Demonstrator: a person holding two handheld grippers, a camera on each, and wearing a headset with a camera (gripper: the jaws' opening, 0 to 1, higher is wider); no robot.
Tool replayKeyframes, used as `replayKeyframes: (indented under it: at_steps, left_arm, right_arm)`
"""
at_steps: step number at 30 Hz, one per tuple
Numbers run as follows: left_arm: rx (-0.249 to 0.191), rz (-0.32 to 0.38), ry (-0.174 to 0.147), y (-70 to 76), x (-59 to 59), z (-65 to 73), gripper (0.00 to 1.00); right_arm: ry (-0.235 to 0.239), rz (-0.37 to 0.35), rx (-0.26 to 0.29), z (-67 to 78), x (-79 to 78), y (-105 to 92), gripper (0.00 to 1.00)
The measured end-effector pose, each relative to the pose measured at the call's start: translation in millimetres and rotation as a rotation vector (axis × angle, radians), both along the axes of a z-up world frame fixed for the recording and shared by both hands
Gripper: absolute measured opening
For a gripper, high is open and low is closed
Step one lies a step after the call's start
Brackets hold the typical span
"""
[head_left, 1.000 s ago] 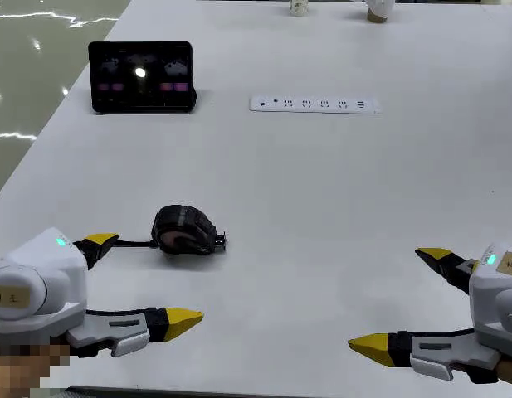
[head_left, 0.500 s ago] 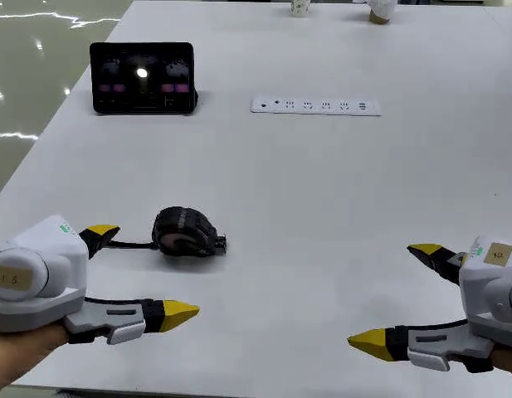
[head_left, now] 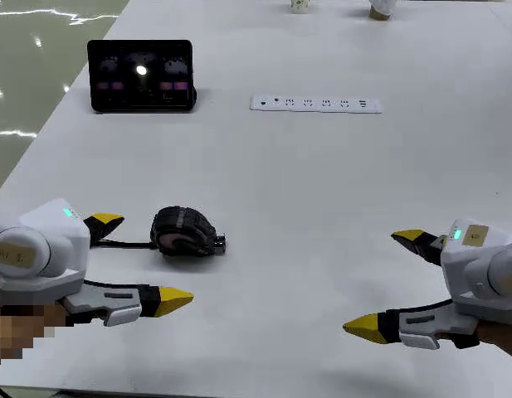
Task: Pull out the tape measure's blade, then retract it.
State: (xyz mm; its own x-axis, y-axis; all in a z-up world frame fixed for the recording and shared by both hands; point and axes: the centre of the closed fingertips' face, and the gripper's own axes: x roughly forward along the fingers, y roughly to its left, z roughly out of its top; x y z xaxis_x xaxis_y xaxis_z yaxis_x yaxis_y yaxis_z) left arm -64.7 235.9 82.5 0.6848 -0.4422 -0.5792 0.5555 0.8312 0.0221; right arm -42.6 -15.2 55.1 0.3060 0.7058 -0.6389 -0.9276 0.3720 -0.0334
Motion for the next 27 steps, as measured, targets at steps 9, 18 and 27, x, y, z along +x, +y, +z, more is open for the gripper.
replayKeyframes:
  at_steps: [9, 18, 27]
  left_arm:
    - [0.022, -0.027, 0.011, 3.8, 10.2, -2.6, 0.88]
    - [0.048, -0.085, 0.039, 2.3, 17.8, -8.7, 0.8]
    - [0.077, -0.132, 0.057, 3.5, 27.7, -11.3, 0.72]
  right_arm:
    - [-0.014, 0.076, -0.02, -4.9, 9.2, 11.1, 0.85]
    - [-0.03, 0.149, -0.024, -6.7, 20.4, 26.6, 0.79]
    - [-0.044, 0.24, -0.032, -10.7, 26.7, 47.7, 0.68]
